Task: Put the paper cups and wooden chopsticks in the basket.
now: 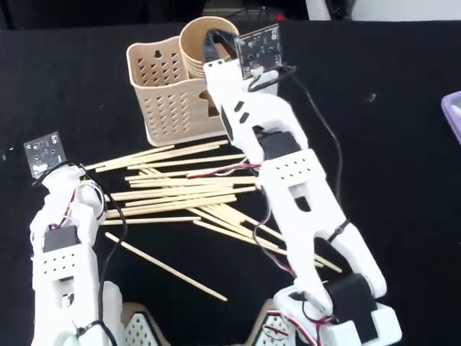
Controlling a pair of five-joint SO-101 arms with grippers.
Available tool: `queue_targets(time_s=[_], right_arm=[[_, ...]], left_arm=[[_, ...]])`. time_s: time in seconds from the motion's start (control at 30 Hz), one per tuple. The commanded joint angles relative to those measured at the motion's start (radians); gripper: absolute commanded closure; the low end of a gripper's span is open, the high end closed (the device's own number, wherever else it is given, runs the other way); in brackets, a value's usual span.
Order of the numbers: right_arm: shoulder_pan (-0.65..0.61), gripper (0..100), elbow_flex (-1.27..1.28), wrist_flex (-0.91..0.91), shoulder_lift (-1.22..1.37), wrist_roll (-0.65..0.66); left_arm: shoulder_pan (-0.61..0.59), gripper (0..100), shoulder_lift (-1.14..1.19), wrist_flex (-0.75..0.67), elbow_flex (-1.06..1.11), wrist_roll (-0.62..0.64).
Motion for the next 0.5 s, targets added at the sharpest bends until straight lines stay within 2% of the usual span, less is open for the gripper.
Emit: queue_targets(time_s=[0.0,0.47], right_arm=[[-0.028,98.7,-0.007,-0.044,0.001,0.020],[-0.029,98.7,-0.021,-0.043,0.168,0.014]], left_arm=[[0.010,97,-0.021,0.006,-0.012,-0.003],[0.010,97,-0.021,0.006,-0.012,-0.003]])
